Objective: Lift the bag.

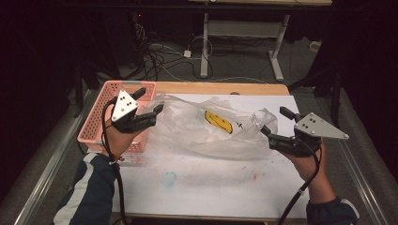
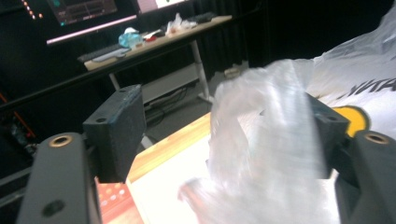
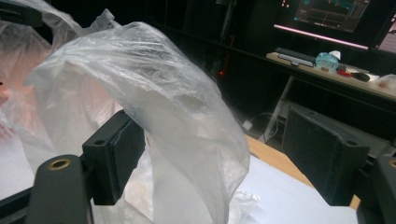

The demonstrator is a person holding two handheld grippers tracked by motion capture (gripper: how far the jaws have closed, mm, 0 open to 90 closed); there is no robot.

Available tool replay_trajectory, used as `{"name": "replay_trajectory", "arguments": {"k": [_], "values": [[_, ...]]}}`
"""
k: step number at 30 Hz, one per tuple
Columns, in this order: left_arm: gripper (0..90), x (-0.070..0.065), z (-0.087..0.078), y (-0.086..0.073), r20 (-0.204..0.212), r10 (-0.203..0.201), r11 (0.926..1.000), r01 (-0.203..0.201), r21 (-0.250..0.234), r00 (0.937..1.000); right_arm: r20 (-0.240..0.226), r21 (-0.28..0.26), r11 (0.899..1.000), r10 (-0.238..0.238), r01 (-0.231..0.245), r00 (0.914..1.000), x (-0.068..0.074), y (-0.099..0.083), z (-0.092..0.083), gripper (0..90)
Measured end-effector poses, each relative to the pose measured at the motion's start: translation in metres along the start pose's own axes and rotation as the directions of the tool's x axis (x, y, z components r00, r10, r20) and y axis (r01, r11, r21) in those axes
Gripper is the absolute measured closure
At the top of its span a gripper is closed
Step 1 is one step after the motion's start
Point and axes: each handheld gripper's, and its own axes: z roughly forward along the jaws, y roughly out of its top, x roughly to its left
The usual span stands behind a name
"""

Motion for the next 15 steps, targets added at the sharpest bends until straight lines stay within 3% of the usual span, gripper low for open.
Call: {"name": "replay_trajectory", "arguments": {"k": [4,7,9,10,11,15], "values": [[22.8,-0.006,-0.01,0.008,0.01,0.02,0.9996,-0.02,-0.02,0.9997,-0.005,-0.006,1.0,-0.006,0.006,1.0,0.004,0.003,-0.002,21.7],[24.8,-0.012,-0.016,0.012,0.018,0.054,0.9984,-0.053,-0.02,0.9984,0.012,0.006,0.999,-0.041,0.041,0.9991,0.01,0.006,-0.004,21.3],[44.4,-0.016,-0.016,0.012,0.003,0.105,0.9944,-0.105,0.013,0.9945,0.014,0.017,0.998,-0.053,0.053,0.9985,0.014,0.007,-0.005,21.3],[46.7,-0.018,-0.015,0.011,-0.008,0.144,0.9883,-0.144,0.052,0.9895,0.014,0.02,0.998,-0.058,0.058,0.9982,0.014,0.007,-0.006,21.2],[55.4,-0.02,-0.014,0.01,-0.022,0.163,0.9844,-0.161,0.071,0.9864,0.013,0.022,0.998,-0.059,0.058,0.9982,0.015,0.006,-0.006,21.1],[69.7,-0.013,-0.01,0.002,-0.062,0.154,0.9819,-0.145,0.122,0.9862,0.011,0.029,0.999,-0.038,0.038,0.9992,0.012,0.003,-0.009,21.2]]}}
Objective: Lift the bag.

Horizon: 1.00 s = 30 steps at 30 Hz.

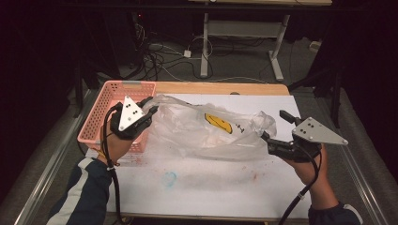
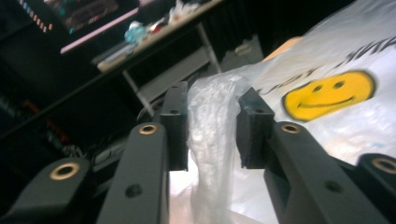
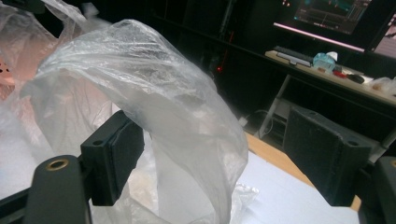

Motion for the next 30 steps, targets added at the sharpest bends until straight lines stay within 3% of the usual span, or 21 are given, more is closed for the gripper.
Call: {"name": "replay_trajectory", "arguments": {"k": [4,8,9,12,17,19,23,30], "values": [[79.0,0.013,0.002,-0.011,-0.03,-0.051,0.9982,0.052,0.031,0.9983,-0.01,0.014,1.0,0.004,-0.003,0.9999,0.0,-0.003,-0.003,20.9],[81.6,0.02,0.001,-0.022,-0.011,-0.087,0.9957,0.087,0.031,0.9962,-0.02,0.021,1.0,0.009,-0.009,0.9998,-0.002,-0.007,-0.007,20.9],[79.9,0.02,0.0,-0.024,0.009,-0.092,0.9956,0.092,0.018,0.9957,-0.023,0.022,1.0,0.016,-0.016,0.9996,-0.002,-0.009,-0.008,20.9],[72.8,0.015,-0.004,-0.03,0.014,-0.078,0.9969,0.078,0.013,0.9968,-0.012,0.032,0.999,0.015,-0.015,0.9998,-0.002,-0.012,-0.01,20.9],[39.9,0.008,-0.013,-0.036,0.035,-0.055,0.9982,0.056,-0.02,0.9978,-0.008,0.043,0.999,0.021,-0.021,0.9997,-0.003,-0.019,-0.015,20.9],[26.7,0.008,-0.02,-0.038,0.018,-0.081,0.9959,0.082,-0.04,0.9965,-0.003,0.047,0.999,0.027,-0.027,0.9996,-0.005,-0.02,-0.017,20.9],[21.4,0.012,-0.033,-0.038,0.04,-0.108,0.9906,0.111,-0.079,0.9933,0.005,0.039,0.999,0.035,-0.035,0.9994,-0.008,-0.018,-0.021,21.6],[19.7,0.006,-0.045,-0.044,0.04,-0.087,0.9937,0.09,-0.068,0.9954,0.047,0.056,0.998,0.021,-0.023,0.9987,-0.009,-0.017,-0.029,22.8]]}}
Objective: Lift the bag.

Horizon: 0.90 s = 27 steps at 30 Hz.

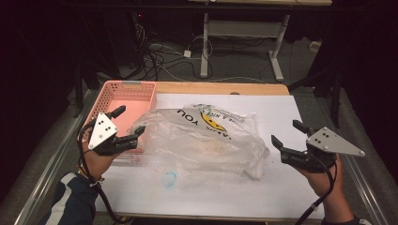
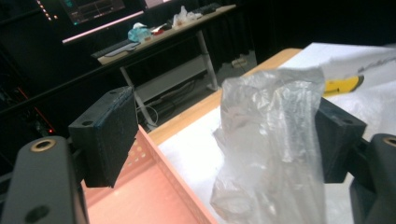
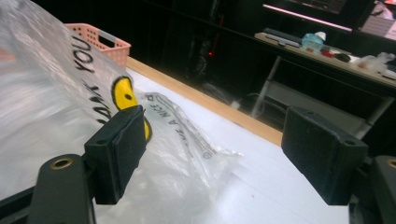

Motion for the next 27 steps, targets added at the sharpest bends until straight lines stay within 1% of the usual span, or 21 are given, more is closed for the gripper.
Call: {"name": "replay_trajectory", "arguments": {"k": [7,10,14,19,22,23,25,27], "values": [[19.6,-0.008,-0.005,-0.007,0.012,0.014,0.9997,-0.015,0.018,0.9998,0.0,0.015,1.0,0.005,-0.005,1.0,0.002,-0.01,0.002,23.0],[19.6,-0.012,-0.005,-0.009,0.017,0.036,0.9989,-0.037,0.03,0.9992,-0.003,0.027,1.0,-0.006,0.006,1.0,0.005,-0.015,0.006,23.0],[19.5,-0.016,-0.007,-0.014,0.028,0.05,0.9977,-0.051,0.045,0.9984,-0.011,0.031,1.0,-0.005,0.005,0.9999,0.008,-0.02,0.009,23.0],[19.5,-0.021,-0.009,-0.021,0.035,0.067,0.9962,-0.068,0.055,0.9972,-0.025,0.045,0.999,-0.021,0.023,0.9995,0.013,-0.025,0.013,22.8],[19.5,-0.025,-0.01,-0.025,0.038,0.09,0.9931,-0.092,0.073,0.9952,-0.037,0.044,0.999,-0.019,0.021,0.9991,0.015,-0.028,0.014,22.8],[19.5,-0.025,-0.01,-0.026,0.048,0.089,0.993,-0.092,0.074,0.9949,-0.038,0.045,0.999,-0.019,0.021,0.9991,0.016,-0.028,0.014,22.8],[19.5,-0.027,-0.011,-0.028,0.051,0.095,0.9918,-0.099,0.081,0.9942,-0.041,0.042,0.999,-0.021,0.023,0.9989,0.017,-0.03,0.014,22.8],[19.5,-0.029,-0.011,-0.031,0.062,0.094,0.9913,-0.099,0.086,0.9936,-0.043,0.045,0.999,-0.02,0.022,0.9989,0.018,-0.032,0.014,22.8]]}}
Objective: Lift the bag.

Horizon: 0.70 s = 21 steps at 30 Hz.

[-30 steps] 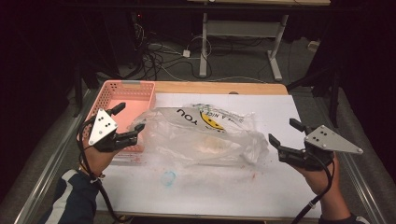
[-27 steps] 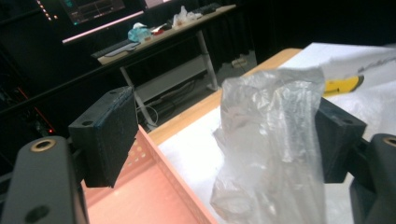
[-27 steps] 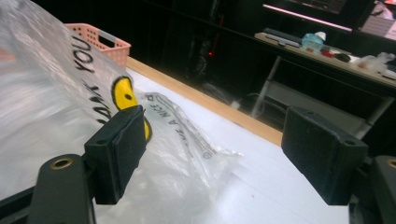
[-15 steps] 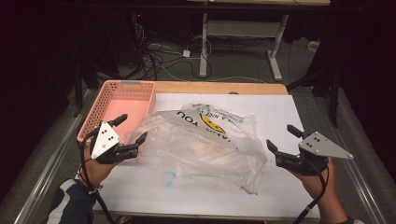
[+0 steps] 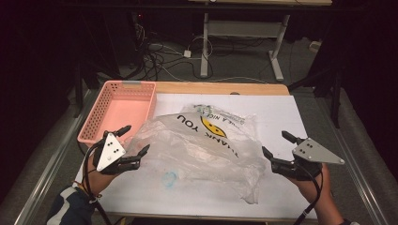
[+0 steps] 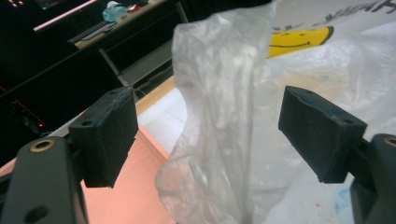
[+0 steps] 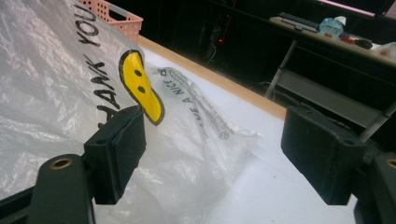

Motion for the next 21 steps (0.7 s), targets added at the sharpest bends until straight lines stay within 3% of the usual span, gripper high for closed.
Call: {"name": "replay_trajectory", "arguments": {"k": [21], "values": [[19.5,-0.016,0.002,-0.025,0.042,0.043,0.9962,-0.046,0.074,0.9982,-0.015,0.031,0.999,-0.031,0.031,0.9994,0.013,-0.027,0.007,21.3]]}}
